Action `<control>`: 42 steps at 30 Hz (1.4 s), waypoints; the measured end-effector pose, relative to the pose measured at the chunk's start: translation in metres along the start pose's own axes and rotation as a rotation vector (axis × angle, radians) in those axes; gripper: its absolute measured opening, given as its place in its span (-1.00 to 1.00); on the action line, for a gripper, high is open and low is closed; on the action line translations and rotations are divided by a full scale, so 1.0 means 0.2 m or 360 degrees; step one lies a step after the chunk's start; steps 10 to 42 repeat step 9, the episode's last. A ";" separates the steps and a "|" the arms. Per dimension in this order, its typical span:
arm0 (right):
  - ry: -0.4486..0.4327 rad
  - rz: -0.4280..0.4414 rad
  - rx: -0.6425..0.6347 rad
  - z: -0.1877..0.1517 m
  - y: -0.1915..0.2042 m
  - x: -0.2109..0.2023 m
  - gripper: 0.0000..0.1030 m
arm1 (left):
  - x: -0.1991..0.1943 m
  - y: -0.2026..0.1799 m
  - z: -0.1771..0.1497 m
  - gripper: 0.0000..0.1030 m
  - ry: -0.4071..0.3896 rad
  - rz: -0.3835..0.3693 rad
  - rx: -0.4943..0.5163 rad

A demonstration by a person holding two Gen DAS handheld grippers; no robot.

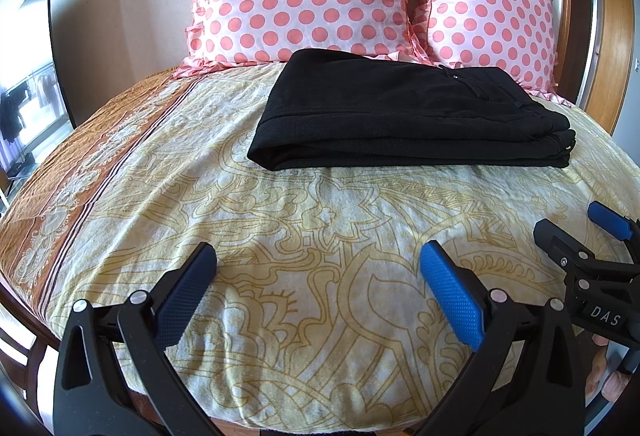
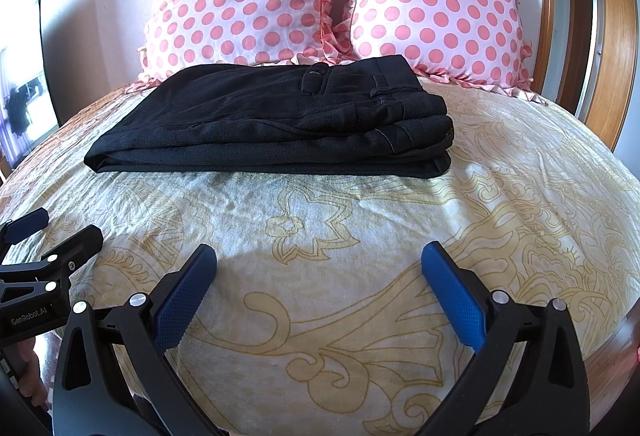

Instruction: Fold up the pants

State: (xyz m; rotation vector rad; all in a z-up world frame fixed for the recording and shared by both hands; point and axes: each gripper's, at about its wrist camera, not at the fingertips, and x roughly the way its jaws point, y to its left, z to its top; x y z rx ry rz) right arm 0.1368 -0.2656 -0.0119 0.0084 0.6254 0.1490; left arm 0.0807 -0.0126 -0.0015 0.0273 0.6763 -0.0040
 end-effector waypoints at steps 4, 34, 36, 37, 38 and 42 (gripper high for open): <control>-0.0001 -0.0001 0.0001 0.00 0.00 0.00 0.97 | 0.00 0.01 0.00 0.97 -0.0003 -0.0002 0.0003; -0.0002 -0.0002 0.0002 0.00 0.00 0.00 0.97 | 0.00 0.00 0.00 0.97 -0.0003 -0.0002 0.0003; -0.0002 -0.0002 0.0002 0.00 0.00 0.00 0.97 | 0.00 0.00 0.00 0.97 -0.0003 -0.0002 0.0003; -0.0002 -0.0002 0.0002 0.00 0.00 0.00 0.97 | 0.00 0.00 0.00 0.97 -0.0003 -0.0002 0.0003; -0.0002 -0.0002 0.0002 0.00 0.00 0.00 0.97 | 0.00 0.00 0.00 0.97 -0.0003 -0.0002 0.0003; -0.0002 -0.0002 0.0002 0.00 0.00 0.00 0.97 | 0.00 0.00 0.00 0.97 -0.0003 -0.0002 0.0003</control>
